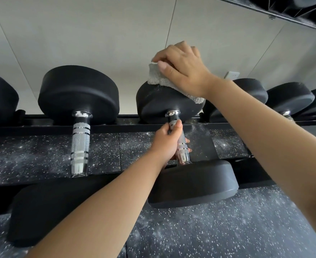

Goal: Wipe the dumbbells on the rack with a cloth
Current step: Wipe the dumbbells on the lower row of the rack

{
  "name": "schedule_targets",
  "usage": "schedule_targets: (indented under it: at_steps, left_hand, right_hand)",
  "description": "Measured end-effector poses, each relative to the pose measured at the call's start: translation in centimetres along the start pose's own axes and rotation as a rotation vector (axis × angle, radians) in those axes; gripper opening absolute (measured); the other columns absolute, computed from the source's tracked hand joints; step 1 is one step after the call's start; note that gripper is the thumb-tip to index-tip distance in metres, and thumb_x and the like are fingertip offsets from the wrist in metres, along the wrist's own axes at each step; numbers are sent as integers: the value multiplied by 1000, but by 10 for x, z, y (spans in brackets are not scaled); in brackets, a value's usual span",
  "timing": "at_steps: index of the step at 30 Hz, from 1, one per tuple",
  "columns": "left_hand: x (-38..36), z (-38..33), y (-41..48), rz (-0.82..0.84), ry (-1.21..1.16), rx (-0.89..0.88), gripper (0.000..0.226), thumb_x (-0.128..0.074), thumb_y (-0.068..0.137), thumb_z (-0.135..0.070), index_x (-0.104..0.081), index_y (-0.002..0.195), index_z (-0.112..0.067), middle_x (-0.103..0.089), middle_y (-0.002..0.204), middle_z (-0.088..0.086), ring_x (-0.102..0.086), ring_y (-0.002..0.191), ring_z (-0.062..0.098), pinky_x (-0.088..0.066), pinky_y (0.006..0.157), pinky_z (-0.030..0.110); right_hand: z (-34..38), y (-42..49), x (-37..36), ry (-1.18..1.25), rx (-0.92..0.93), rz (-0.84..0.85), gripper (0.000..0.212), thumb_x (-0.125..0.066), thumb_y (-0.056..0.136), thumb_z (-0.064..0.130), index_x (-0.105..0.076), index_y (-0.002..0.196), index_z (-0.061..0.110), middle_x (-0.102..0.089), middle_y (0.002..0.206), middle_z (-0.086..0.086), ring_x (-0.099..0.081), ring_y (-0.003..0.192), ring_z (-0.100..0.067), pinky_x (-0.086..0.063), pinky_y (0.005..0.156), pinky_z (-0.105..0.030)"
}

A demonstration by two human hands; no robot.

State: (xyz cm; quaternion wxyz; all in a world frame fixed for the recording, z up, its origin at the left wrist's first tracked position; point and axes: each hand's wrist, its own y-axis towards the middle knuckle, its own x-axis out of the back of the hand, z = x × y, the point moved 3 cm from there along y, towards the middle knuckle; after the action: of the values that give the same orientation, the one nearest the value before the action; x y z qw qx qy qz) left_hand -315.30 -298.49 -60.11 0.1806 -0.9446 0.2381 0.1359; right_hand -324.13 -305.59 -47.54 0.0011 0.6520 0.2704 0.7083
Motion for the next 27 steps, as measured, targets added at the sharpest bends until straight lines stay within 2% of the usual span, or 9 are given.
schedule_targets:
  at_steps: [4, 6, 8, 13, 16, 18, 20, 23, 27]
  left_hand:
    - [0, 0, 1, -5, -15, 3, 26, -47, 99, -34, -49, 114, -13, -58, 120, 29, -62, 71, 23, -49, 40, 21]
    - [0, 1, 1, -2, -17, -2, 24, -47, 99, -34, -49, 113, -14, -58, 120, 28, -62, 71, 23, -49, 41, 21]
    - [0, 1, 1, 8, -19, -6, 23, -46, 99, -34, -50, 112, -15, -58, 120, 28, -62, 72, 23, -49, 41, 21]
    - [1, 2, 2, -1, -2, -7, 28, -46, 99, -35, -49, 116, -13, -60, 117, 28, -63, 71, 23, -49, 41, 21]
    - [1, 2, 1, 10, 6, -7, 34, -46, 99, -36, -49, 121, -9, -61, 115, 28, -64, 70, 23, -49, 42, 20]
    - [0, 1, -1, 5, -3, -9, 32, -47, 99, -35, -50, 119, -10, -61, 117, 28, -64, 71, 23, -49, 41, 20]
    - [0, 1, -1, 1, -13, -4, 30, -47, 99, -35, -50, 119, -12, -60, 118, 29, -63, 72, 24, -49, 41, 20]
    - [1, 0, 0, 2, 11, -9, 25, -47, 99, -35, -51, 114, -15, -62, 113, 28, -64, 71, 24, -50, 43, 21]
    - [2, 1, 2, -17, 38, -43, 21, -48, 99, -34, -52, 107, -15, -63, 106, 24, -65, 70, 24, -51, 43, 22]
  right_hand:
    - [-10, -22, -1, 41, -286, -104, 56, -33, 91, 71, -55, 135, 44, -32, 153, 2, -16, 145, -31, -15, 116, -60]
    - [-9, -30, -5, 114, -397, -3, 60, -37, 93, 70, -38, 147, 44, -24, 155, -2, -18, 144, -34, -20, 117, -54]
    - [-5, -31, -3, 138, -395, 40, 57, -41, 97, 62, -35, 149, 41, -34, 145, -6, -29, 138, -36, -26, 112, -44]
    - [14, 4, -2, 0, -236, 150, 48, -38, 99, 57, -63, 128, 28, -49, 107, 0, -49, 115, -29, -36, 83, -32]
    - [40, 23, -12, -205, -65, 277, 42, -42, 98, 57, -69, 115, 31, -52, 103, 14, -51, 111, -21, -33, 76, -31]
    - [43, 27, -9, -148, -44, 337, 37, -48, 97, 55, -73, 109, 30, -49, 92, 21, -52, 103, -16, -36, 76, -30]
    - [25, 23, 1, 74, -56, 372, 31, -54, 97, 48, -74, 110, 28, -58, 104, 16, -55, 105, -8, -44, 88, -27]
    - [-14, 2, 17, 429, -156, 315, 23, -60, 97, 35, -73, 110, 21, -67, 121, 5, -51, 110, 21, -38, 96, -4]
    - [-15, 0, 14, 432, -227, 236, 37, -60, 96, 40, -74, 110, 9, -66, 123, -20, -56, 114, 12, -44, 97, -11]
